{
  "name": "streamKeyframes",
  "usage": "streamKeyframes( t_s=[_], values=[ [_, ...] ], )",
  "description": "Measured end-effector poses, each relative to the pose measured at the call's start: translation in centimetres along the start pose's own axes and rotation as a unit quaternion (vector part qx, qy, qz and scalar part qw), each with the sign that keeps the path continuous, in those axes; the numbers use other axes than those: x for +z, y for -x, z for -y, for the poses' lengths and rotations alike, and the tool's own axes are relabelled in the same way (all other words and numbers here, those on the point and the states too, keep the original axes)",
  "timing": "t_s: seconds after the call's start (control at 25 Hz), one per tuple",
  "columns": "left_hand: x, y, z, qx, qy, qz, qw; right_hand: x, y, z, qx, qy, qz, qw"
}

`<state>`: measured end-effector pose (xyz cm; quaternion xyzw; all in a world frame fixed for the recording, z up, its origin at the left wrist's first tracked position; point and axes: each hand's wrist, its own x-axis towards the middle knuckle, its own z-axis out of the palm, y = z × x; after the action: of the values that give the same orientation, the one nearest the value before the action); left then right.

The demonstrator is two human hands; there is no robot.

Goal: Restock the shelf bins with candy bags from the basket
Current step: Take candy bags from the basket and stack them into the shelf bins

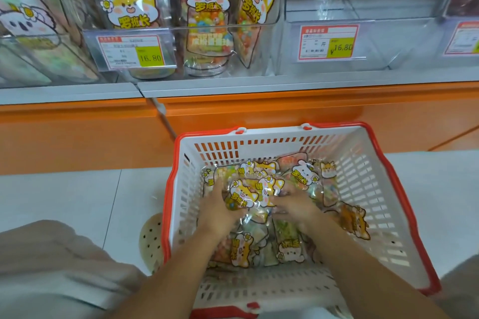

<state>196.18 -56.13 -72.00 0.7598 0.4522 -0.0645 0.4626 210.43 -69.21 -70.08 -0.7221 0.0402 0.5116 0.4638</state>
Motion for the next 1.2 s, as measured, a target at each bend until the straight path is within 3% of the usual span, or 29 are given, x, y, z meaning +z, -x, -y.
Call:
streamKeyframes(
  t_s=[0.12, 0.24, 0.36, 0.44, 0.56, 0.72, 0.84, 1.0, 1.2],
  values=[
    [0.0, 0.0, -0.6, 0.004, 0.018, 0.035, 0.999, -1.2, 0.0, -0.2, -0.012, 0.083, 0.019, 0.996],
    [0.2, 0.1, -1.1, 0.003, 0.035, 0.066, 0.997, -0.7, -0.5, -1.3, -0.029, 0.051, -0.053, 0.997],
    [-0.1, 0.1, -1.2, -0.032, 0.070, 0.031, 0.996, 0.1, -0.5, -1.8, -0.033, 0.067, -0.140, 0.987],
    [-0.8, -0.1, -1.3, -0.067, 0.123, -0.005, 0.990, -0.1, -0.5, -1.8, -0.038, 0.088, -0.154, 0.983],
    [-1.9, -0.6, -1.4, -0.101, 0.201, -0.023, 0.974, -1.2, -0.2, -0.8, -0.046, 0.049, -0.112, 0.991],
    [-2.2, -0.8, -1.8, -0.070, 0.188, -0.048, 0.979, -4.6, 1.1, 1.9, -0.091, -0.012, -0.026, 0.995],
    [-1.7, -0.9, -2.4, -0.075, 0.207, -0.001, 0.976, -7.0, 0.8, 3.0, -0.078, -0.053, 0.031, 0.995],
    [-0.6, 0.0, -3.3, -0.155, 0.409, 0.165, 0.884, -4.6, 0.4, 2.4, -0.068, -0.052, 0.045, 0.995],
    [-1.2, 0.3, -3.8, -0.147, 0.479, 0.181, 0.846, -1.5, 0.4, 0.5, -0.060, -0.075, 0.003, 0.995]
  ],
)
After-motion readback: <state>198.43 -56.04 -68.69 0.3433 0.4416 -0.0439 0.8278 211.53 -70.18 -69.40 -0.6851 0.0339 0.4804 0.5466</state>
